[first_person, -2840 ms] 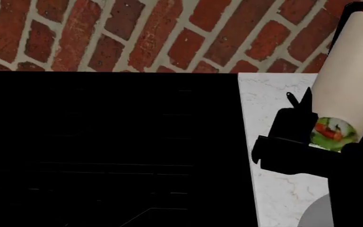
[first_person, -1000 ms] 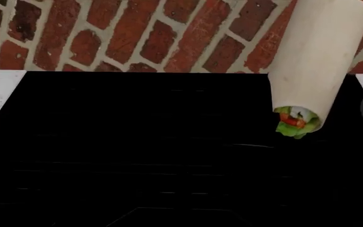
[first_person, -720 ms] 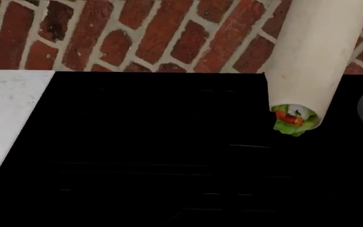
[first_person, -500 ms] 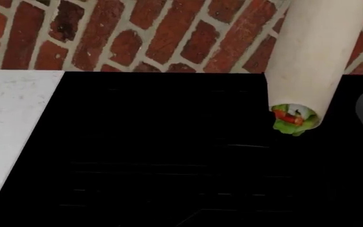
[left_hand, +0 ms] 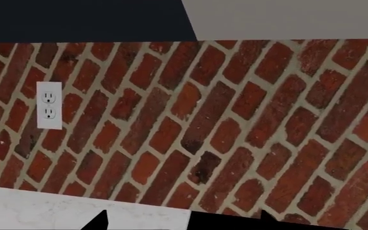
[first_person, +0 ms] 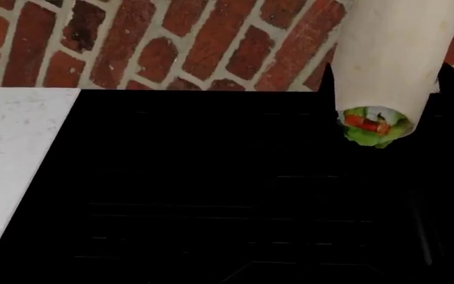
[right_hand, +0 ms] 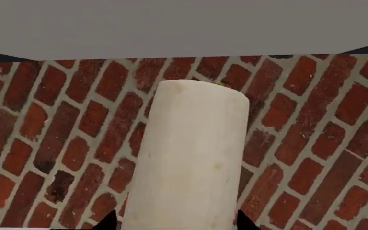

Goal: Pick the burrito from the counter and place it in the microwave.

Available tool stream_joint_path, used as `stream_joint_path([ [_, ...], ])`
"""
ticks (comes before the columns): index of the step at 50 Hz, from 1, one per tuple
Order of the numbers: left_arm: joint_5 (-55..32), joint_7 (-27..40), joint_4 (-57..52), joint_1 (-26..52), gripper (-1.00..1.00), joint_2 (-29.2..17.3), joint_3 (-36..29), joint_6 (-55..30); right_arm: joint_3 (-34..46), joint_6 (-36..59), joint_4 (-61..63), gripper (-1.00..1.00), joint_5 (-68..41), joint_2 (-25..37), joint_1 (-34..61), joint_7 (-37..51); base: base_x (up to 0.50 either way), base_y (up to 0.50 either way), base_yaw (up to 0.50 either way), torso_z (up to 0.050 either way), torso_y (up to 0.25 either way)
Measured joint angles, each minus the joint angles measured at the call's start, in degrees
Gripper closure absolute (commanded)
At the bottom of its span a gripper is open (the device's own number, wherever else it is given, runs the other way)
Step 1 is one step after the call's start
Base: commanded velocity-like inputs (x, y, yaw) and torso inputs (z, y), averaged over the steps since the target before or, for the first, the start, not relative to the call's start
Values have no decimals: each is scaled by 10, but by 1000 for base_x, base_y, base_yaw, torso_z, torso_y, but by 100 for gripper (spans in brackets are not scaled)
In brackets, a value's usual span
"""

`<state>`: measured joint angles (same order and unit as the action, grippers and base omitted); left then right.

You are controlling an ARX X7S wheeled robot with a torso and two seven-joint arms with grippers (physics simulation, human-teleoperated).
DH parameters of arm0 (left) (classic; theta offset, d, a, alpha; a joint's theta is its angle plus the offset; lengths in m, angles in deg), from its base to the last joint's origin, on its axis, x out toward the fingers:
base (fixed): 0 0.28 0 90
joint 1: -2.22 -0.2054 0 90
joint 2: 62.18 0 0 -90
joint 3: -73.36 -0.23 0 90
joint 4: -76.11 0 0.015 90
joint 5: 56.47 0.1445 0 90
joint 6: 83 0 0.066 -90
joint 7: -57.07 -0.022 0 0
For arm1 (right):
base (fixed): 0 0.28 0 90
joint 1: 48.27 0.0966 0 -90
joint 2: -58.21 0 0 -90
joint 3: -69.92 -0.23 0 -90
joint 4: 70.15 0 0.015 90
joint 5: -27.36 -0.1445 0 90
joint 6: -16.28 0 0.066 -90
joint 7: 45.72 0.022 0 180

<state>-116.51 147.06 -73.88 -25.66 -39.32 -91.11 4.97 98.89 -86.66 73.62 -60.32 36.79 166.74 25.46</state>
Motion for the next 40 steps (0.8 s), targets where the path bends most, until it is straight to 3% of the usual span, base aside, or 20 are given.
stream_joint_path([
  [14, 2, 0, 0, -8, -100, 5, 5, -6, -88, 64, 16, 100, -77, -6, 62, -6, 0, 0, 0, 1, 0],
  [40, 0, 0, 0, -3, -100, 8, 3, -7, -250, 144, -49, 100, -159, -53, 72, -44, 0, 0, 0, 0, 0],
])
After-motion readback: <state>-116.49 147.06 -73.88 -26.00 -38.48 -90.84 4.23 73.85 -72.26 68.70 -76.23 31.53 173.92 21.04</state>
